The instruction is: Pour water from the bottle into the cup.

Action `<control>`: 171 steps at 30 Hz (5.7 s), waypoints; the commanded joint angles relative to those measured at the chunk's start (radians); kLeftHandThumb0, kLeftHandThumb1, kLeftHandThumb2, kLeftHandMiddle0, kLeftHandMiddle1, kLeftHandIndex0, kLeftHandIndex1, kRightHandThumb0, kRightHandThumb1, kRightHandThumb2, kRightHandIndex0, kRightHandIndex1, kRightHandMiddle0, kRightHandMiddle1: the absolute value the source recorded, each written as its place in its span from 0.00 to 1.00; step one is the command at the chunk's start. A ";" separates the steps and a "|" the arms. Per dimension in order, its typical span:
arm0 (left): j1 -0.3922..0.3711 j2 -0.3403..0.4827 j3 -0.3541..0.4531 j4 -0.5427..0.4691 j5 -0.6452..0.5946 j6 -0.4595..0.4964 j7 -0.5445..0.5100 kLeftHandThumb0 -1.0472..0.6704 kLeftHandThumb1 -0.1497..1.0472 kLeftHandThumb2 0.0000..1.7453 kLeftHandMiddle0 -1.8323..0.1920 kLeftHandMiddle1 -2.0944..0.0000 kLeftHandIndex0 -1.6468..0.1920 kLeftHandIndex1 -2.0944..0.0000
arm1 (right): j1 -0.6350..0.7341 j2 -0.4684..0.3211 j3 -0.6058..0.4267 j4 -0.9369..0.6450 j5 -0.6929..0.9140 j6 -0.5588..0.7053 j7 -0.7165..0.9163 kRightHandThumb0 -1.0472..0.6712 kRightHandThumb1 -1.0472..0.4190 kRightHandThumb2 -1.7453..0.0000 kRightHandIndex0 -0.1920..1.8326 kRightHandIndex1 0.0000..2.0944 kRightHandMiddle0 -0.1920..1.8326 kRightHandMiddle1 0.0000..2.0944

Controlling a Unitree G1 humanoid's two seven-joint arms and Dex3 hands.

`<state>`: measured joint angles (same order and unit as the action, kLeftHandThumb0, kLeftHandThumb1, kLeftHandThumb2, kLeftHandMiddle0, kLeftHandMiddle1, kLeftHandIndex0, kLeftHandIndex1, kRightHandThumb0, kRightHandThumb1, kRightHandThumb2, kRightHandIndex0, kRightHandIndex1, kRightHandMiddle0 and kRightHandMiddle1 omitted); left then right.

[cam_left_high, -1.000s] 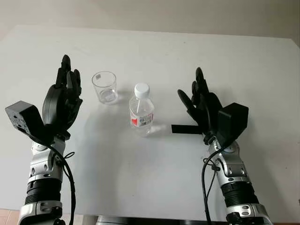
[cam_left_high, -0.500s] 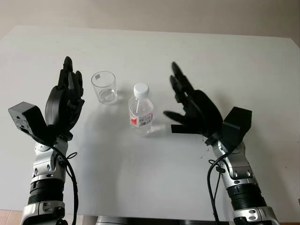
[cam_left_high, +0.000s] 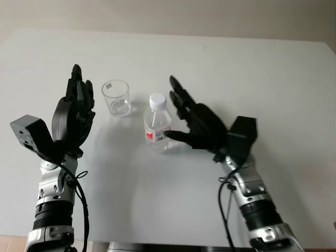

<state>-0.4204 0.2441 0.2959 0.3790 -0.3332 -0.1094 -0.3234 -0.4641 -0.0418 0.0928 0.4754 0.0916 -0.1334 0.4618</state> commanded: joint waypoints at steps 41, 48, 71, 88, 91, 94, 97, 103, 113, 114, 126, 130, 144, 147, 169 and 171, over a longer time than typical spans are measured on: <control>0.004 0.002 0.007 0.000 -0.011 -0.006 0.003 0.17 1.00 0.40 1.00 1.00 1.00 1.00 | -0.085 0.116 0.080 0.133 -0.083 -0.128 -0.080 0.44 0.01 0.96 1.00 1.00 1.00 1.00; -0.017 0.012 0.012 0.029 -0.015 -0.010 -0.007 0.18 1.00 0.40 1.00 1.00 1.00 1.00 | -0.107 0.102 0.077 0.134 -0.106 -0.135 -0.075 0.44 0.01 0.96 1.00 1.00 1.00 1.00; -0.035 0.009 0.002 0.061 0.012 -0.032 0.013 0.19 1.00 0.41 1.00 1.00 1.00 1.00 | -0.799 -0.137 0.100 0.748 -0.483 -0.181 -0.623 0.51 0.00 0.88 0.66 1.00 0.66 1.00; -0.084 0.023 -0.008 0.102 0.053 -0.062 0.030 0.18 1.00 0.39 1.00 1.00 1.00 1.00 | -0.904 -0.121 0.389 0.856 -0.800 -0.080 -0.749 0.51 0.00 0.93 0.52 1.00 0.30 1.00; -0.079 0.019 -0.009 0.094 0.054 -0.061 0.038 0.18 1.00 0.40 1.00 1.00 1.00 1.00 | -0.911 -0.110 0.421 0.864 -0.830 -0.076 -0.762 0.50 0.00 0.92 0.51 1.00 0.29 1.00; -0.070 0.016 -0.010 0.082 0.051 -0.055 0.043 0.18 1.00 0.40 1.00 1.00 1.00 1.00 | -0.918 -0.094 0.447 0.872 -0.855 -0.063 -0.763 0.49 0.00 0.90 0.49 1.00 0.23 1.00; -0.061 0.015 -0.013 0.073 0.055 -0.057 0.045 0.19 1.00 0.41 1.00 1.00 1.00 1.00 | -0.924 -0.078 0.462 0.877 -0.867 -0.048 -0.761 0.48 0.00 0.91 0.47 1.00 0.20 1.00; -0.048 0.012 -0.013 0.062 0.046 -0.046 0.039 0.18 1.00 0.40 1.00 1.00 1.00 1.00 | -0.939 -0.046 0.485 0.885 -0.883 -0.035 -0.769 0.47 0.00 0.93 0.47 1.00 0.18 1.00; -0.031 -0.013 -0.019 0.048 0.051 -0.038 0.046 0.18 1.00 0.40 1.00 1.00 1.00 1.00 | -1.007 -0.009 0.547 0.895 -0.939 -0.006 -0.790 0.44 0.02 0.96 0.36 1.00 0.14 0.99; -0.029 -0.015 -0.020 0.049 0.053 -0.042 0.049 0.18 1.00 0.41 1.00 1.00 1.00 1.00 | -1.017 -0.008 0.564 0.896 -0.956 -0.002 -0.793 0.43 0.02 0.96 0.31 1.00 0.11 0.98; -0.030 -0.024 -0.012 0.063 0.042 -0.048 0.050 0.18 1.00 0.41 1.00 1.00 1.00 1.00 | -1.063 -0.041 0.743 0.906 -1.145 0.014 -0.893 0.39 0.05 0.97 0.47 1.00 0.19 0.84; -0.030 -0.022 -0.011 0.066 0.041 -0.054 0.048 0.18 1.00 0.40 1.00 1.00 1.00 1.00 | -1.071 -0.050 0.787 0.908 -1.187 0.011 -0.913 0.37 0.05 0.97 0.51 1.00 0.18 0.86; -0.034 -0.017 -0.011 0.073 0.042 -0.053 0.049 0.17 1.00 0.40 1.00 1.00 1.00 1.00 | -1.079 -0.050 0.860 0.912 -1.255 0.020 -0.949 0.36 0.05 0.97 0.48 1.00 0.21 0.88; -0.036 -0.016 -0.010 0.076 0.044 -0.059 0.050 0.17 1.00 0.39 1.00 1.00 1.00 1.00 | -1.076 -0.048 0.852 0.912 -1.245 0.013 -0.956 0.36 0.04 0.97 0.48 1.00 0.19 0.89; -0.037 0.005 -0.003 0.067 0.036 -0.066 0.044 0.17 1.00 0.39 1.00 1.00 1.00 1.00 | -1.012 0.003 0.251 0.846 -0.603 -0.156 -0.911 0.48 0.04 0.80 0.74 1.00 0.57 1.00; -0.037 0.007 -0.001 0.067 0.033 -0.069 0.042 0.18 1.00 0.39 1.00 1.00 1.00 1.00 | -0.988 -0.001 0.200 0.829 -0.548 -0.192 -0.898 0.48 0.04 0.83 0.74 1.00 0.57 1.00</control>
<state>-0.4586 0.2429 0.2893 0.4574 -0.2983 -0.1691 -0.2762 -1.4701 -0.0376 0.3223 1.3333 -0.4827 -0.3022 -0.4401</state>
